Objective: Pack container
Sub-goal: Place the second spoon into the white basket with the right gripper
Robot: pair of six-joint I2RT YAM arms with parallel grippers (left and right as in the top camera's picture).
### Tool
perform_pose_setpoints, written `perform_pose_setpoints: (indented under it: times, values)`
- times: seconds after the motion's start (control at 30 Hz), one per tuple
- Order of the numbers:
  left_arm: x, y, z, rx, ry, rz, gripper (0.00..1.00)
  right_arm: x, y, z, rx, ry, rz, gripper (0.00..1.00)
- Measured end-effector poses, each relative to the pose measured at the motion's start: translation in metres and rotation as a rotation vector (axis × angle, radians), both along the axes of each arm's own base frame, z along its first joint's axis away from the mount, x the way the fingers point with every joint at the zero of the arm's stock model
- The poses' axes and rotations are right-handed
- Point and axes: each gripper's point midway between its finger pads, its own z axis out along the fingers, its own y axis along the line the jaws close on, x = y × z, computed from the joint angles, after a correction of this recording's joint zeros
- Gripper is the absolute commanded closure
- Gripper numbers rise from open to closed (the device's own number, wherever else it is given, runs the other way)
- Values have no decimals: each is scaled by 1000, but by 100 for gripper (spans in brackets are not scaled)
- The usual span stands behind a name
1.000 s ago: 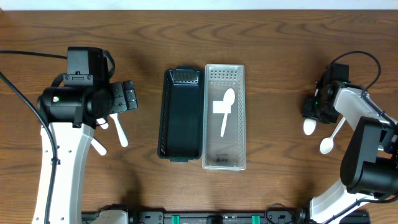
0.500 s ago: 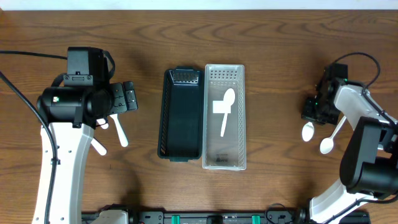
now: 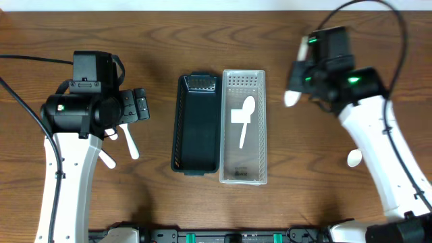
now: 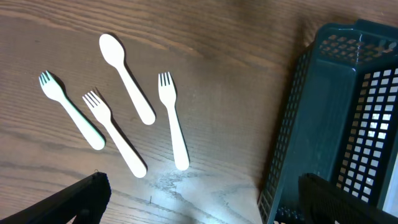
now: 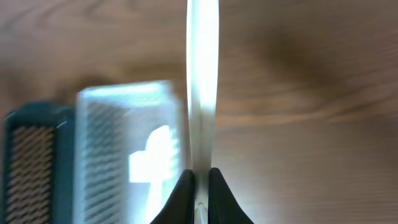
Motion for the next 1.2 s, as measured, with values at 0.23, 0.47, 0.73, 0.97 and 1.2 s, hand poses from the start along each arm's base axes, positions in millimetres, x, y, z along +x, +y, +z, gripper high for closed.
perform_pose_setpoints:
  times: [0.23,0.47,0.73,0.97,1.2]
  values:
    - [0,0,0,0,0,0,2,-20,74,-51,16,145,72,96]
    - [0,0,0,0,0,0,2,-34,98,-124,-41,332,46,92]
    - [0,0,0,0,0,0,2,-42,93,-166,-98,437,24,73]
    - [0,0,0,0,0,0,2,-38,91,-150,-126,436,77,70]
    - [0,0,0,0,2,0,2,27,43,-36,-159,242,30,50]
